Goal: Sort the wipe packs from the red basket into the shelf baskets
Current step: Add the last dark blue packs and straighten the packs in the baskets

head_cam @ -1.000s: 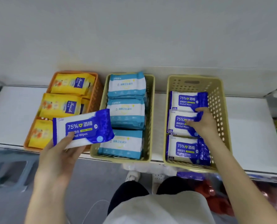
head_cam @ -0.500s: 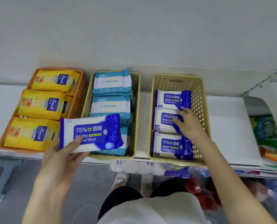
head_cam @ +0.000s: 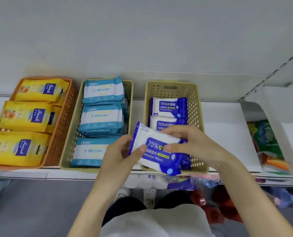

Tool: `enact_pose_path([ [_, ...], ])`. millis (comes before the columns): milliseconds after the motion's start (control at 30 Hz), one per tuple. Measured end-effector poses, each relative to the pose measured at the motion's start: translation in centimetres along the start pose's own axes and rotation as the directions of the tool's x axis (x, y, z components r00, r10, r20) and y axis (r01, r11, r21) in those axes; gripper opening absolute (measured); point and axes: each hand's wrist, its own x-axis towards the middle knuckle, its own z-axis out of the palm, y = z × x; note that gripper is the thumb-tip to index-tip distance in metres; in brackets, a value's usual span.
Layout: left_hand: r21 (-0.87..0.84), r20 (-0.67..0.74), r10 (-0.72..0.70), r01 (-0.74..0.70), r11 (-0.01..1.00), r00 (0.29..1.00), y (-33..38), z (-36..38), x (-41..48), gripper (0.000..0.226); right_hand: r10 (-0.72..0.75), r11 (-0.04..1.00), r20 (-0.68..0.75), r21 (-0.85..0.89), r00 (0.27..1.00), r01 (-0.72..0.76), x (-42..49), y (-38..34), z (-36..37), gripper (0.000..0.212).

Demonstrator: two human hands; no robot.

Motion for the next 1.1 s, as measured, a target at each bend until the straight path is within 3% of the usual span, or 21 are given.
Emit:
enact_pose_path([
  [100,0.161,-0.134,0.127,-0.105,0.981,0.983,-1.1,-0.7,0.5,0.01,0.016,1.0,-0.178,-0.02,0.984,-0.02,-0.4,1.9,-1.9,0.023],
  [167,0.251,-0.192,0.19,-0.139,0.958,0.963,-1.5,-1.3,0.9,0.011,0.01,0.988,-0.337,-0.143,0.941,-0.062,-0.3,3.0,-3.2,0.019],
  [233,0.288,-0.193,0.227,-0.166,0.943,0.955,-1.9,-1.4,1.3,0.011,0.006,0.943,-0.379,-0.306,0.925,-0.132,0.0,3.6,-3.9,0.019],
  [333,0.325,-0.149,0.255,-0.196,0.925,0.955,-2.7,-0.8,1.9,0.032,0.024,0.853,-0.253,-0.499,0.967,-0.152,1.4,4.1,-2.7,0.024],
  [433,0.268,-0.081,0.217,-0.188,0.945,0.973,-3.7,-0.2,2.4,0.045,0.047,0.8,-0.19,-0.58,0.981,-0.151,3.7,5.3,-1.1,0.035],
  [567,0.196,-0.041,0.151,-0.141,0.97,0.988,-5.2,0.0,2.5,0.046,0.157,0.739,-0.128,-0.642,0.979,-0.202,5.9,6.5,-1.9,0.04],
  [933,0.162,-0.045,0.175,-0.166,0.973,0.983,-5.8,-0.1,3.0,0.041,0.203,0.661,-0.02,-0.735,0.979,-0.152,6.7,6.8,-3.0,0.045],
  [1000,0.166,-0.044,0.18,-0.17,0.971,0.983,-5.9,0.0,3.1,0.04,0.195,0.588,-0.015,-0.799,0.981,-0.129,6.6,6.5,-2.8,0.044],
  [1100,0.176,-0.046,0.182,-0.172,0.969,0.982,-6.0,0.0,3.1,0.041,0.136,0.387,-0.012,-0.92,0.991,-0.064,6.3,6.1,-2.2,0.046],
])
